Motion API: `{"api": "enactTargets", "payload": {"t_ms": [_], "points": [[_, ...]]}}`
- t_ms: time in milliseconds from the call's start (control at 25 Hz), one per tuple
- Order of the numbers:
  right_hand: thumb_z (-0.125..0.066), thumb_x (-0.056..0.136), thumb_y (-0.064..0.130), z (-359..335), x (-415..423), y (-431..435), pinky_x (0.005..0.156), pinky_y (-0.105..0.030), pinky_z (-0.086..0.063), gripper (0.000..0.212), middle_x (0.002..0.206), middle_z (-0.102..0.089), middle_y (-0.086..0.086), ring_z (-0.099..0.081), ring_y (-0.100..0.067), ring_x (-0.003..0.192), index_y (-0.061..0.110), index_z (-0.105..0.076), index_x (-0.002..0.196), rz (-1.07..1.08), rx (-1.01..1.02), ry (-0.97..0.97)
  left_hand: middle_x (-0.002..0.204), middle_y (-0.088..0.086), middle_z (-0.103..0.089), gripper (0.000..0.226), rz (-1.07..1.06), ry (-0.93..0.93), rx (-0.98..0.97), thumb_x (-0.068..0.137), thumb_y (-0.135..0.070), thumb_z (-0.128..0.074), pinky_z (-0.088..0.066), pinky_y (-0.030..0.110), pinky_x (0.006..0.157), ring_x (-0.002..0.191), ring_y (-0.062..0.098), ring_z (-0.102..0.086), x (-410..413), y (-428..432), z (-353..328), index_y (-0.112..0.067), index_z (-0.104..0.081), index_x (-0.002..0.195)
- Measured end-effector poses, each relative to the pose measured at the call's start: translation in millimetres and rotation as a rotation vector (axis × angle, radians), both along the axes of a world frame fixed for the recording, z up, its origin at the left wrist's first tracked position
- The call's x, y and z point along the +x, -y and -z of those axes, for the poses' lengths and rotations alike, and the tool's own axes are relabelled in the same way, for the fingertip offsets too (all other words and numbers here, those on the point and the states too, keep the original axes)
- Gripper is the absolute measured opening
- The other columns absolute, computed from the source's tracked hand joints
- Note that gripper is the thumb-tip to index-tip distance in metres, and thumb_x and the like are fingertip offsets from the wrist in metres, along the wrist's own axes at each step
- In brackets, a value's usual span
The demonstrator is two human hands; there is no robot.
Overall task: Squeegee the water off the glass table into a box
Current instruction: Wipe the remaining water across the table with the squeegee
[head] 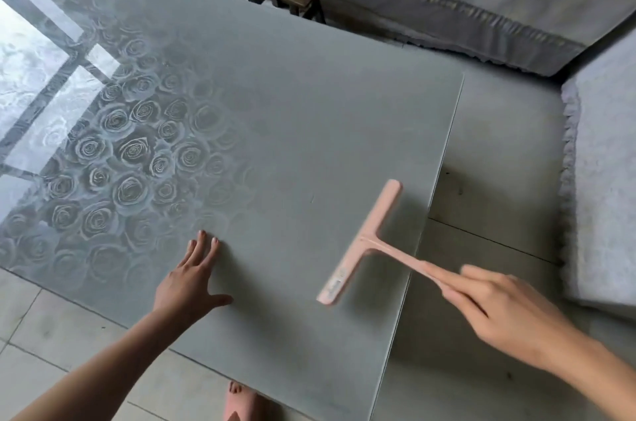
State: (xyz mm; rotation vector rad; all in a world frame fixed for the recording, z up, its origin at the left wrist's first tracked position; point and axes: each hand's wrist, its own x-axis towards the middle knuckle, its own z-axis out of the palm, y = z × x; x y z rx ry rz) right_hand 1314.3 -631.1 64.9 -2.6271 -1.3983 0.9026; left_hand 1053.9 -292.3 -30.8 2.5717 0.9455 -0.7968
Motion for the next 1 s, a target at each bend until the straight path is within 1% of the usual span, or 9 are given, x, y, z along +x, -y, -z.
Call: {"api": "enactTargets", "payload": {"t_ms": [160,280,400,480,560,640,760,840,1000], "points": [[-0.032,0.1,0.039,22,-16,-61,0.068,-0.033,-0.038,0.052,0.08,-0.041,0.012,-0.06,-0.023,0.088,0.063,-0.008,0.139,-0.009,-0.001,-0.08,0.152,-0.006,0.025,0.114,-0.025,0.068,0.0,0.072,-0.06,-0.07,-0.039,0.033,0.106,0.147,0.014,0.006,-4,0,3,-0.027,0.003,0.153],[-0.033,0.1,0.033,45,-30,-157,0.079,-0.037,-0.043,0.049,0.1,-0.054,-0.004,-0.057,-0.032,0.099,0.051,-0.018,0.144,-0.039,0.081,-0.05,0.158,-0.01,0.012,0.115,-0.108,0.163,-0.004,0.069,-0.061,-0.072,-0.044,0.033,0.1,0.148,0.014,-0.009,-10,3,2,-0.026,-0.002,0.153],[-0.034,0.099,0.038,33,-8,-150,0.068,-0.034,-0.041,0.05,0.087,-0.052,0.005,-0.059,-0.024,0.087,0.062,-0.014,0.138,-0.075,0.138,0.0,0.159,-0.007,-0.014,0.104,-0.272,0.302,-0.04,0.072,-0.058,-0.071,-0.047,0.038,0.097,0.142,0.019,-0.03,-18,-11,-3,-0.018,-0.018,0.152],[-0.034,0.097,0.044,13,4,-103,0.061,-0.028,-0.041,0.055,0.08,-0.048,0.008,-0.058,-0.015,0.078,0.076,-0.002,0.128,-0.031,-0.014,-0.026,0.157,0.002,-0.024,0.095,-0.272,0.344,-0.026,0.077,-0.055,-0.068,-0.041,0.04,0.104,0.14,0.024,-0.032,-21,-25,-5,-0.011,-0.025,0.15],[-0.033,0.097,0.046,3,-3,-96,0.065,-0.026,-0.041,0.052,0.079,-0.045,0.011,-0.058,-0.013,0.083,0.078,-0.003,0.126,0.028,-0.142,-0.019,0.157,0.012,-0.02,0.093,-0.267,0.295,0.047,0.081,-0.053,-0.064,-0.033,0.04,0.11,0.141,0.03,-0.028,-25,-48,-7,-0.005,-0.023,0.15],[-0.032,0.099,0.041,11,-19,-136,0.069,-0.029,-0.039,0.049,0.081,-0.044,0.011,-0.059,-0.018,0.091,0.065,-0.012,0.137,0.01,-0.118,-0.035,0.159,0.016,-0.004,0.099,-0.309,0.14,0.078,0.082,-0.061,-0.058,-0.025,0.04,0.114,0.145,0.031,-0.016,-25,-73,-7,-0.005,-0.013,0.151],[-0.034,0.1,0.033,28,-39,-240,0.084,-0.037,-0.045,0.048,0.105,-0.058,-0.006,-0.057,-0.031,0.104,0.05,-0.023,0.144,0.002,-0.007,-0.053,0.159,0.017,0.009,0.108,-0.331,-0.063,0.073,0.079,-0.072,-0.051,-0.016,0.041,0.117,0.148,0.029,-0.001,-25,-87,-9,-0.006,-0.005,0.151],[-0.035,0.099,0.033,34,-38,-291,0.084,-0.038,-0.045,0.047,0.107,-0.058,-0.01,-0.056,-0.034,0.104,0.049,-0.026,0.143,-0.063,0.022,-0.035,0.16,0.016,0.004,0.107,-0.366,-0.088,0.046,0.078,-0.074,-0.05,-0.016,0.042,0.118,0.148,0.028,-0.002,-31,-99,-11,-0.007,-0.009,0.151],[-0.033,0.098,0.04,11,-18,-238,0.071,-0.036,-0.042,0.053,0.086,-0.051,0.003,-0.058,-0.026,0.089,0.067,-0.006,0.135,-0.066,0.023,-0.016,0.159,0.007,-0.016,0.092,-0.306,-0.063,0.059,0.076,-0.075,-0.051,-0.026,0.033,0.112,0.143,0.022,-0.025,-32,-117,-19,-0.02,-0.031,0.147]]}}
